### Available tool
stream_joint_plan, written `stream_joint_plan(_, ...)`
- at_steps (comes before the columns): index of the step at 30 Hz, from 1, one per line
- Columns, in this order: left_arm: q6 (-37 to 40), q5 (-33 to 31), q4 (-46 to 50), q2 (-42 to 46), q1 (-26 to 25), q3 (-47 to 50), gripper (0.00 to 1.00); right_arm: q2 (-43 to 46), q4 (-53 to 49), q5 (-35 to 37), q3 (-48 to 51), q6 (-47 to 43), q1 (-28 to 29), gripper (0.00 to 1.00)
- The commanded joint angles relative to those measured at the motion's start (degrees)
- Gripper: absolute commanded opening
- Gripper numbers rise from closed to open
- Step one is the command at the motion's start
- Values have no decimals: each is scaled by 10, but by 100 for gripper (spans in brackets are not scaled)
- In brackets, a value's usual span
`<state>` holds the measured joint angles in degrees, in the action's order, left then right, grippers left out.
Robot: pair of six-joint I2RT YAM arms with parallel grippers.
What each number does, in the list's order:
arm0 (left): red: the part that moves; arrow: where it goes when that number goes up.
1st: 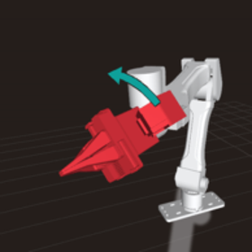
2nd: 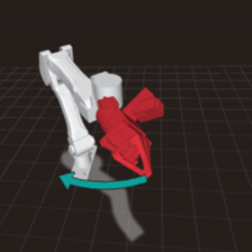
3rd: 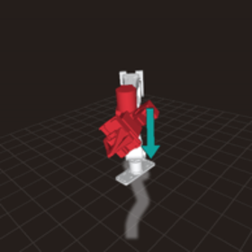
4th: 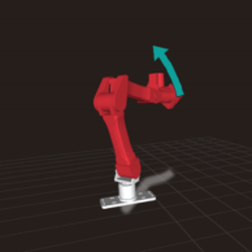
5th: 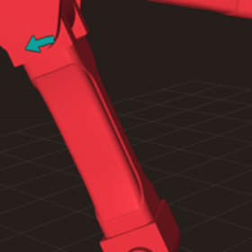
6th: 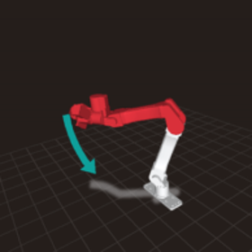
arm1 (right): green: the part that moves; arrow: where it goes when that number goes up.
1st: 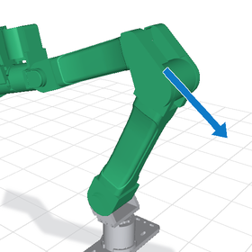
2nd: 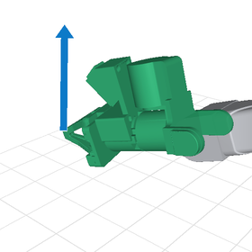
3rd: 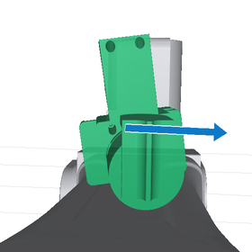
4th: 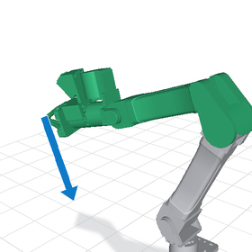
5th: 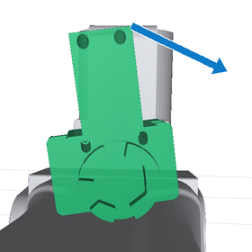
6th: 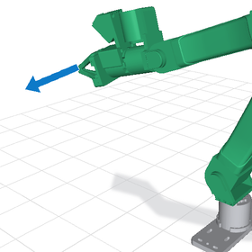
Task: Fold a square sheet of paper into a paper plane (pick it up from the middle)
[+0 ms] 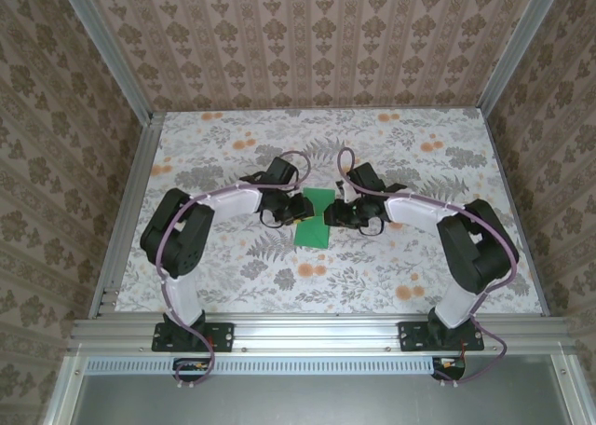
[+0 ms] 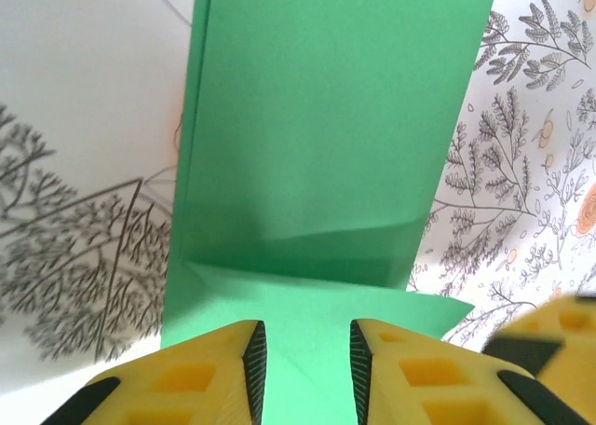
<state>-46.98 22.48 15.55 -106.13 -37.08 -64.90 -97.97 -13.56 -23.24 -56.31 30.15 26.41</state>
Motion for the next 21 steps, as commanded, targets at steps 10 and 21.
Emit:
stream_joint_plan(10, -62, 0, -88, 29, 3, 70, 42, -92, 18, -60, -56, -13, -15, 32)
stream_joint_plan(21, -71, 17, -105, 11, 3, 69, 43, -108, 76, -53, -27, 56, -43, 9)
